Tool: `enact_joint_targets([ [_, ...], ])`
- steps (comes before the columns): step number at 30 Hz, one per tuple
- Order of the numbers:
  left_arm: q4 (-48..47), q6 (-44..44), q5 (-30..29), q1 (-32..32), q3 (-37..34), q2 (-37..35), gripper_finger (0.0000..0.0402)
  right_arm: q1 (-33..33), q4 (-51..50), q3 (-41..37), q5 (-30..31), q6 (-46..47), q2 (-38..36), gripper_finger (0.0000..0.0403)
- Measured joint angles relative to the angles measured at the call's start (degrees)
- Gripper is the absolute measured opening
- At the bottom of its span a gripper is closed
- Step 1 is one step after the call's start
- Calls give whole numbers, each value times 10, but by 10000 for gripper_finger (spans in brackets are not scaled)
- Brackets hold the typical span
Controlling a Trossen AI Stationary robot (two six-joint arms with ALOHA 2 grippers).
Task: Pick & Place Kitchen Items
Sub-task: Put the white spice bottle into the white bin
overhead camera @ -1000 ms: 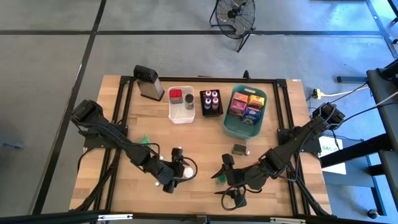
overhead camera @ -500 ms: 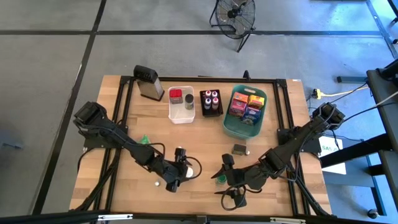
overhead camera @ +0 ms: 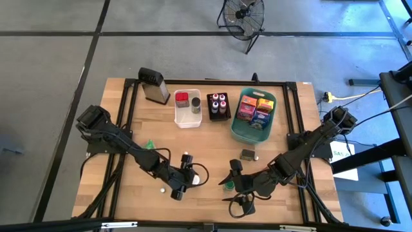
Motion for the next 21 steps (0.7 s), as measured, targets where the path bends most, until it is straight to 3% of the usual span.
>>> enact_joint_targets([
  [10,-36,18,-1,0,2,-30,205,0,0,0,0,0,0,268],
  [21,-262,60,-149,39,113,-218,205,0,7,0,2,-16,7,268],
])
